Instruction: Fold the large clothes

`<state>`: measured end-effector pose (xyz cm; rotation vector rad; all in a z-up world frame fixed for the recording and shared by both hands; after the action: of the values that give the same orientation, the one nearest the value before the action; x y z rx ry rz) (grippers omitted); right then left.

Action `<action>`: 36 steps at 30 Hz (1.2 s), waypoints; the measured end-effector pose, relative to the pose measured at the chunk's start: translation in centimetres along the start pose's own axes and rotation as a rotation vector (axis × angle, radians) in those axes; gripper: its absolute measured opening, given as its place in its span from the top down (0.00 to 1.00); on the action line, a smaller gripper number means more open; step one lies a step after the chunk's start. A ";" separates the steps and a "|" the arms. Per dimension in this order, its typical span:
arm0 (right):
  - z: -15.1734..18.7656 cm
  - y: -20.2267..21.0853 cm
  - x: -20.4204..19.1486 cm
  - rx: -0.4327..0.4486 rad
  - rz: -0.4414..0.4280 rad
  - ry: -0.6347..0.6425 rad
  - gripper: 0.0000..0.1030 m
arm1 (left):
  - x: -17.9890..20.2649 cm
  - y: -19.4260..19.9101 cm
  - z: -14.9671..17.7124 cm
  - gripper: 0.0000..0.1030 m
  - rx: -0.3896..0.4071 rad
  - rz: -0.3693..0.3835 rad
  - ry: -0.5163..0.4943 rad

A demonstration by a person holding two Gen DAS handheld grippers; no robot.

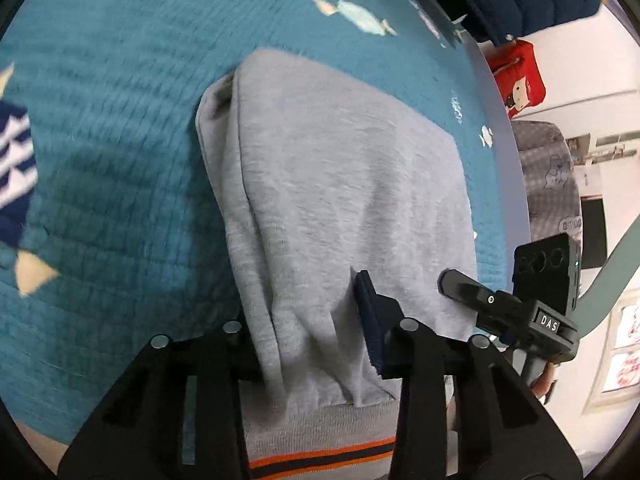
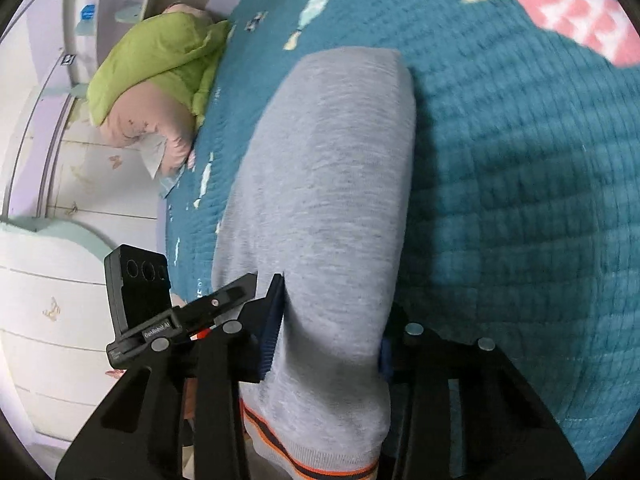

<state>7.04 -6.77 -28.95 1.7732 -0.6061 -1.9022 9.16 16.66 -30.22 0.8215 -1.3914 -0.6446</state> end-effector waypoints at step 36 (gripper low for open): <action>-30.0 -13.1 -20.5 0.189 0.292 0.198 0.13 | -20.0 26.6 -32.0 0.17 0.340 -0.343 0.091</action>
<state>37.67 16.00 -22.76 1.8424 -0.9391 -1.4952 37.07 52.00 -20.08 1.3639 -1.3054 -0.6288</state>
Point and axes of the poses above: each gripper's, at about its wrist camera, not at the fingertips, and y roughly against the way its jaws point, x to its right, z to its underside, the point moved 10 cm from there along -y, roughly the way its jaws point, and after that the axes turned 9 degrees about -x, right-handed, at the moved point
